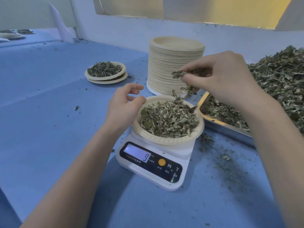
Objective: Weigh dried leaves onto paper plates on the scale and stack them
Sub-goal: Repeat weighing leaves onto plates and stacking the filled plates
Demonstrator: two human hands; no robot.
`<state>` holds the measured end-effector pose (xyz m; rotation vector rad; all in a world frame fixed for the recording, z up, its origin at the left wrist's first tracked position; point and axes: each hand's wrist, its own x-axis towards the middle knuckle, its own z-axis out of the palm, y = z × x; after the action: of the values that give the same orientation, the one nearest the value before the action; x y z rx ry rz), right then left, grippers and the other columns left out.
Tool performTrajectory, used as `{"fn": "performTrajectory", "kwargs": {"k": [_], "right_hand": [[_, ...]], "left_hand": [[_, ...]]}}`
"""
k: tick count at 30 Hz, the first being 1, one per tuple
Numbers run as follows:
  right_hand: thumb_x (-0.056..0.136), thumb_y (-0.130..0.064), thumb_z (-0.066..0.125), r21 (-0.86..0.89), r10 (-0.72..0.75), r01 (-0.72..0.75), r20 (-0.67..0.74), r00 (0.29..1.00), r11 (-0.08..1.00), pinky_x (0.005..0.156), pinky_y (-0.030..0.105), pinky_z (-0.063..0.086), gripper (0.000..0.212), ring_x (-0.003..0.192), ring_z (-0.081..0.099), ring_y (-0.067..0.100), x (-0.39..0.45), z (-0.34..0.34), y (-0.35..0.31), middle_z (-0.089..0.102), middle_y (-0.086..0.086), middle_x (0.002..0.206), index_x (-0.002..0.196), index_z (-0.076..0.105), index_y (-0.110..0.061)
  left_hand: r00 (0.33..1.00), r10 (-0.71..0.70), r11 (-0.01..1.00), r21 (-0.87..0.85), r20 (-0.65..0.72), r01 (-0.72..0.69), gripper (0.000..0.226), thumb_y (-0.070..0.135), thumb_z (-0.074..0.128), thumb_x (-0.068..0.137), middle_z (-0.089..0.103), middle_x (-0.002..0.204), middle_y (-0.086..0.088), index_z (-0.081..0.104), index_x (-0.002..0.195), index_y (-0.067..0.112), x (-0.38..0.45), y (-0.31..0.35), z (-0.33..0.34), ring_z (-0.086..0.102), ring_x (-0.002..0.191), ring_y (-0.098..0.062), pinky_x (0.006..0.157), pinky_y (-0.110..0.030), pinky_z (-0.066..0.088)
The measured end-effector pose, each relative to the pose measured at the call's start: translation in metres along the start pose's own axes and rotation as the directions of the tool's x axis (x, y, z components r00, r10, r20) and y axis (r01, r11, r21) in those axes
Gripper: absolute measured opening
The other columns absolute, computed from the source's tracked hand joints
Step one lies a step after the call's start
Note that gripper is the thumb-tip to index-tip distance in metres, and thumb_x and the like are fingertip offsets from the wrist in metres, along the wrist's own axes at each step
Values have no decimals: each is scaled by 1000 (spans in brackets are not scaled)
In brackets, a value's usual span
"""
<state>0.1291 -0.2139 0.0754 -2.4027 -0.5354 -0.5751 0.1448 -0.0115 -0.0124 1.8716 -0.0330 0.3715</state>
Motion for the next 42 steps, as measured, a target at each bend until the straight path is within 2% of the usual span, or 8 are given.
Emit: {"fn": "performTrajectory", "kwargs": {"k": [5, 9, 14, 18, 21, 31, 35, 42], "right_hand": [[82, -26, 72, -43, 82, -82, -13, 997, 996, 60, -4, 37, 15, 59, 58, -14, 0, -4, 13, 58, -23, 69, 90, 67, -38], [87, -25, 66, -339, 137, -152, -66, 988, 929, 68, 11, 35, 18, 75, 54, 11, 3, -9, 32, 65, -3, 82, 104, 72, -22], [81, -44, 69, -574, 400, -222, 204, 893, 788, 88, 36, 47, 45, 107, 57, 25, -2, -9, 43, 62, 5, 124, 124, 60, -34], [86, -41, 65, -345, 195, -103, 243, 950, 933, 63, 8, 38, 23, 74, 52, -3, 2, -1, 31, 62, -18, 84, 108, 69, -35], [85, -42, 65, -197, 94, -35, 295, 951, 980, 60, -5, 34, 14, 76, 51, -14, 1, 9, 15, 57, -28, 75, 97, 72, -38], [76, -64, 58, -167, -30, 106, 405, 914, 980, 73, 14, 38, 51, 78, 46, -4, -5, 36, -6, 54, -13, 100, 120, 60, -39], [80, -62, 56, -246, -10, 142, 469, 883, 959, 91, 33, 43, 53, 102, 46, 9, -9, 50, -10, 51, -4, 117, 129, 52, -41], [87, -31, 65, -194, -162, 218, 265, 951, 957, 62, 13, 30, 23, 72, 41, -3, -4, 45, -11, 62, -11, 89, 108, 70, -26]], "left_hand": [[1000, -6, 1000, 1, -11, 6, 26, 16, 60, 84, 56, 106, 10, 63, 104, 31, 0, 0, 0, 56, 91, -9, 78, -26, 43], [1000, -3, 1000, 4, -10, 4, 26, 16, 59, 84, 56, 107, 9, 63, 104, 32, 0, -1, 0, 56, 91, -9, 75, -24, 41], [1000, -1, 1000, 3, 2, 1, 26, 17, 59, 84, 56, 108, 9, 63, 104, 32, 0, -1, 1, 56, 92, -8, 74, -23, 41], [1000, 3, 1000, -2, -3, -3, 25, 17, 59, 83, 56, 107, 10, 63, 103, 33, 0, -1, 0, 56, 91, -8, 72, -23, 40], [1000, 2, 1000, -9, -2, -2, 24, 19, 60, 82, 56, 107, 9, 63, 101, 33, 0, -2, 0, 56, 91, -9, 72, -23, 41], [1000, 1, 1000, 5, -12, -1, 25, 17, 60, 83, 57, 108, 8, 63, 102, 33, 1, -2, 0, 57, 93, -10, 76, -27, 43], [1000, -2, 1000, -6, -8, 2, 24, 19, 60, 81, 56, 106, 9, 63, 100, 34, 1, -1, -1, 56, 89, -8, 75, -27, 43], [1000, -8, 1000, -25, -5, 8, 26, 24, 61, 76, 56, 101, 12, 63, 100, 33, 1, -1, -1, 55, 85, -7, 73, -26, 41]]}}
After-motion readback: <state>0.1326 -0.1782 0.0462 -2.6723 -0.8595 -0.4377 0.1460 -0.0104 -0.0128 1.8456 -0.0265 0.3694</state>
